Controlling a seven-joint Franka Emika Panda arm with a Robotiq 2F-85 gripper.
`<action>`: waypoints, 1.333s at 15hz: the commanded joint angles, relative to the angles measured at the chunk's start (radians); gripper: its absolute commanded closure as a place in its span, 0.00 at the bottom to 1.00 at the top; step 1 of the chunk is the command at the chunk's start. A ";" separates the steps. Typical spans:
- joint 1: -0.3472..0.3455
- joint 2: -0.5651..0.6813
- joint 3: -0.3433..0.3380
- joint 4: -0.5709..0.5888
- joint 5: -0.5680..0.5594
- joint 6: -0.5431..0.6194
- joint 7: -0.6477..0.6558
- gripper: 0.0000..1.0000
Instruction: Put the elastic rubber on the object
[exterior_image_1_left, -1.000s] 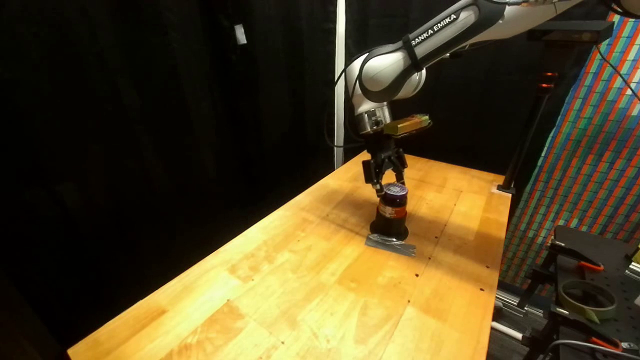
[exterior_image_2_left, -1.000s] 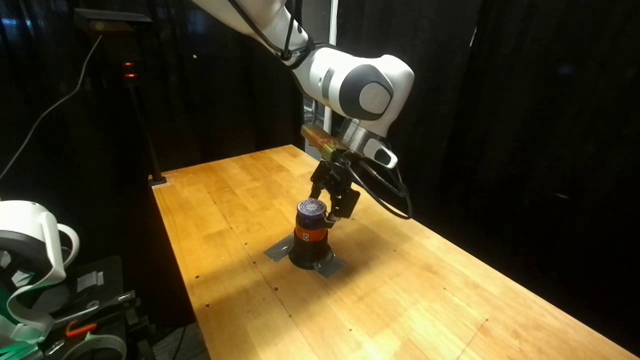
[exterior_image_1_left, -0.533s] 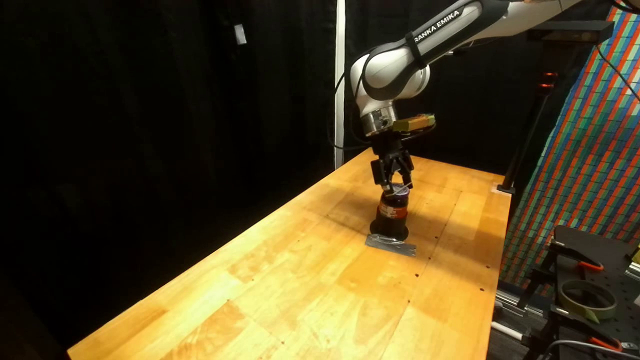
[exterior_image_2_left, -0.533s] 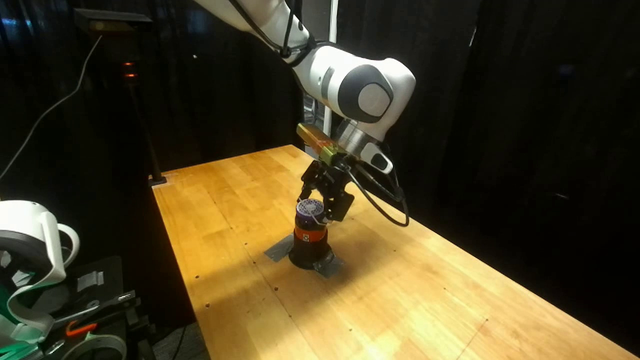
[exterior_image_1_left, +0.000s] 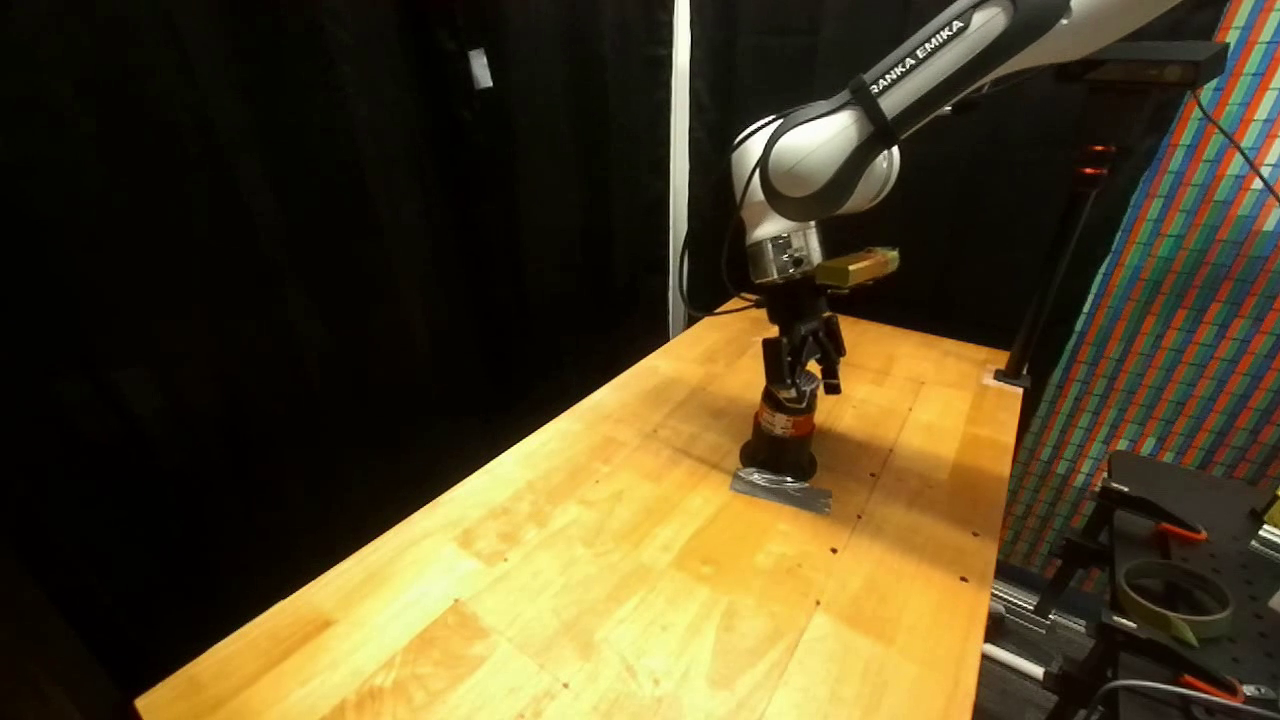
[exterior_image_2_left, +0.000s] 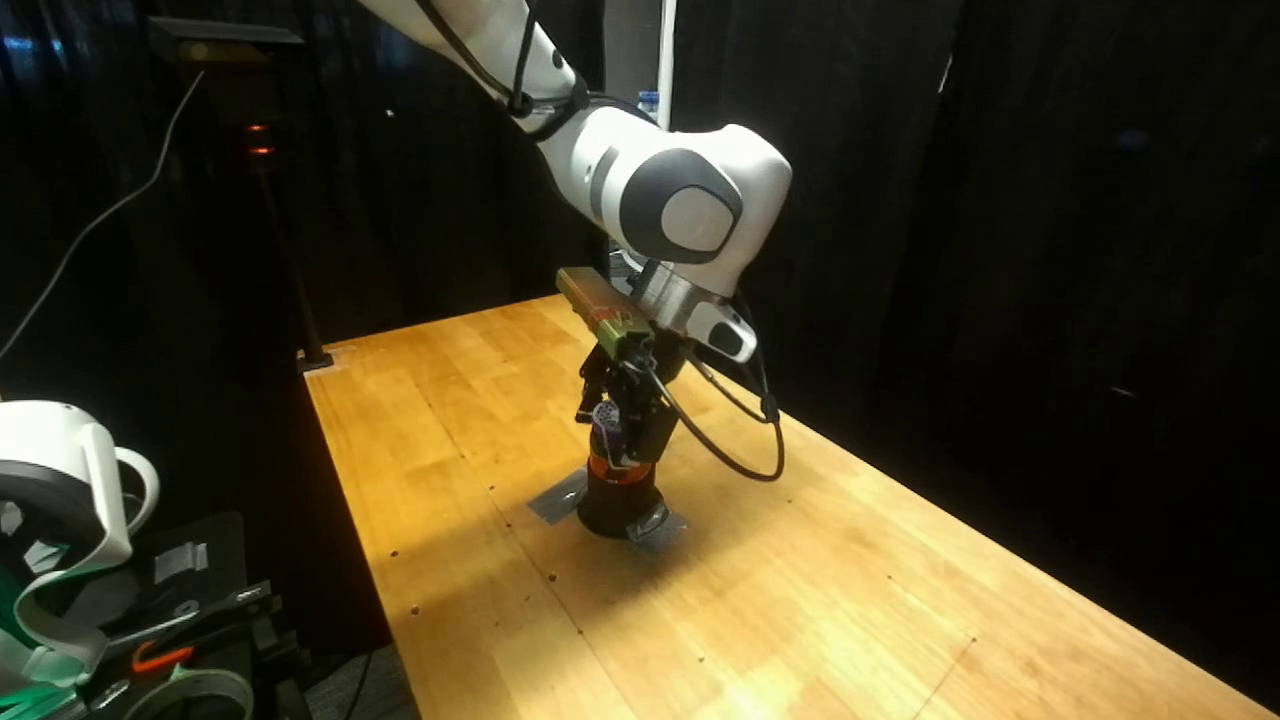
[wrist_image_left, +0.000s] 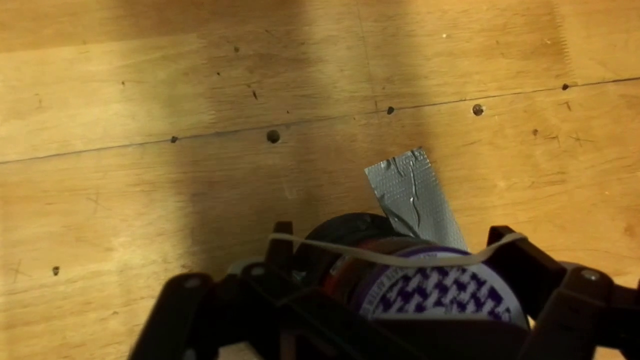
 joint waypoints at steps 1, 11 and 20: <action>0.018 -0.134 -0.009 -0.207 -0.008 0.123 0.019 0.00; 0.048 -0.330 -0.009 -0.574 -0.003 0.606 0.150 0.73; 0.127 -0.410 -0.048 -0.884 -0.050 1.295 0.395 0.89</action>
